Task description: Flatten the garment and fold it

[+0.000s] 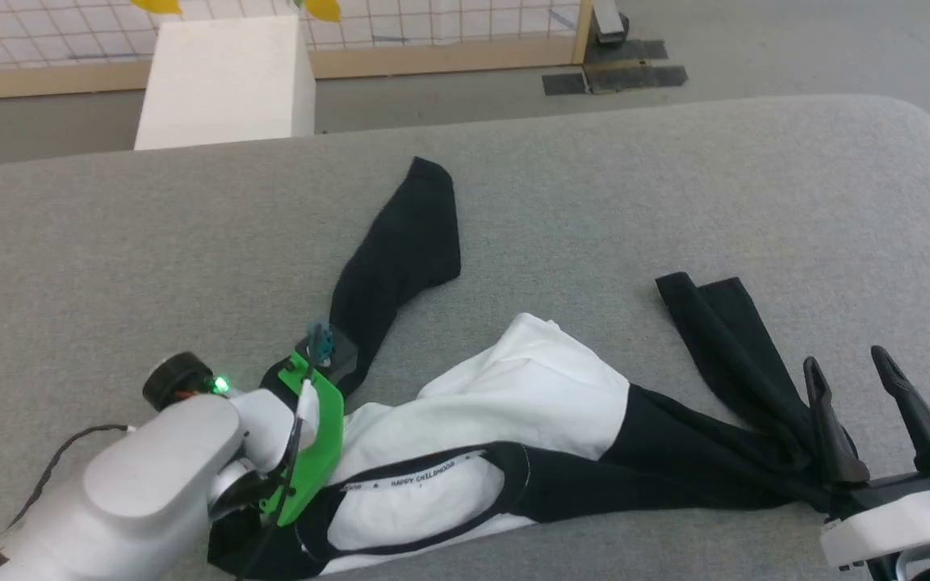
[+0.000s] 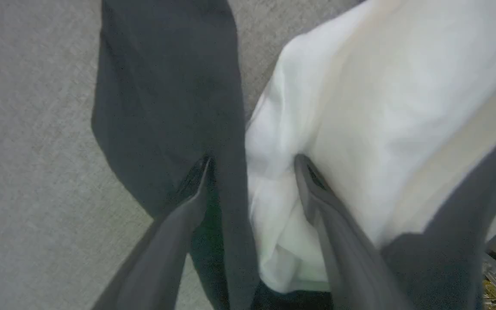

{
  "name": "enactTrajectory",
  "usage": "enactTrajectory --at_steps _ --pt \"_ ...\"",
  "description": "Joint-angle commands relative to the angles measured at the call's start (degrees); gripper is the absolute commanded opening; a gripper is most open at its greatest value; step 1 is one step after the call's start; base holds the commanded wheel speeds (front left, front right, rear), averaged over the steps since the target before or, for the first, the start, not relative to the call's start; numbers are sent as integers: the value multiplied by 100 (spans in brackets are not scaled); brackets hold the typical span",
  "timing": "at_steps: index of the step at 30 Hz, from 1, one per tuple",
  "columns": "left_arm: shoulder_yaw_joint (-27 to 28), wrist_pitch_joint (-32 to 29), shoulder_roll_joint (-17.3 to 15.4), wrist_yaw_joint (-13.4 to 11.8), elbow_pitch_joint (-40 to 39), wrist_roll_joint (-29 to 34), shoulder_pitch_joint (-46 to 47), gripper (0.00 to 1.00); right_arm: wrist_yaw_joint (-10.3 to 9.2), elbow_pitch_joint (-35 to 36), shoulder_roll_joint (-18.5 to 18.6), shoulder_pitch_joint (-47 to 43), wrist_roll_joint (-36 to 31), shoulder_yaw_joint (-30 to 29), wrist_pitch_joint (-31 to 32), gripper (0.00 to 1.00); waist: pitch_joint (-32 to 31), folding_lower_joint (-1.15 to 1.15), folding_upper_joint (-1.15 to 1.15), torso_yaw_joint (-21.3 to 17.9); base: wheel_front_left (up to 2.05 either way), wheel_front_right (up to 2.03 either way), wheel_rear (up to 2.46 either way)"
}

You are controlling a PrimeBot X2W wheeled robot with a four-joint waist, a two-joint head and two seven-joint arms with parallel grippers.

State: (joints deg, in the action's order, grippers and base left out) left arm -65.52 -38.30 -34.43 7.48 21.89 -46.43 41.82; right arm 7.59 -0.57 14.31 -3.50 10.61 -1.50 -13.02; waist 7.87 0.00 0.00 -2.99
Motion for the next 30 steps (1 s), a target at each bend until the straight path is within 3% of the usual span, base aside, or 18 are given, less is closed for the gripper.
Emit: enactTrajectory --at_steps 1,8,10,14,20,22,27,28,30 --pt "-217 -52 -43 0 58 -129 108 100 -10 -16 -14 99 -51 35 9 100 97 0 0 -111 0 0 0" --pt "-757 -165 -89 1 164 -422 42 100 -10 -151 -35 231 -98 115 -34 100 142 0 0 -158 0 0 0" --pt "-772 -114 -90 1 147 -431 34 0 -10 -189 -41 241 -106 137 -45 100 118 0 0 -117 0 0 0" --pt "-781 265 -173 1 -67 -329 215 0 -10 -248 -38 226 -126 109 -73 100 26 0 0 38 0 0 0" --pt "-542 1579 -384 1 -348 -503 877 0 -10 -256 -103 131 -137 14 -123 100 -135 0 0 240 0 0 0" --pt "-220 2126 -574 -4 -420 -528 1228 0 -10 -241 -156 94 -153 38 -149 100 -165 0 0 251 0 0 0" --pt "17 2527 -650 -292 -112 -426 1327 0 -10 -222 -207 176 -177 59 -173 100 -51 0 0 81 0 0 0" --pt "82 2792 -558 -521 404 -431 1169 0 -10 -235 -243 256 -190 105 -184 100 83 0 0 -95 0 0 0" --pt "86 3025 -493 -659 867 -341 1099 0 -10 -260 -245 319 -219 148 -189 100 201 0 0 -223 0 0 0"
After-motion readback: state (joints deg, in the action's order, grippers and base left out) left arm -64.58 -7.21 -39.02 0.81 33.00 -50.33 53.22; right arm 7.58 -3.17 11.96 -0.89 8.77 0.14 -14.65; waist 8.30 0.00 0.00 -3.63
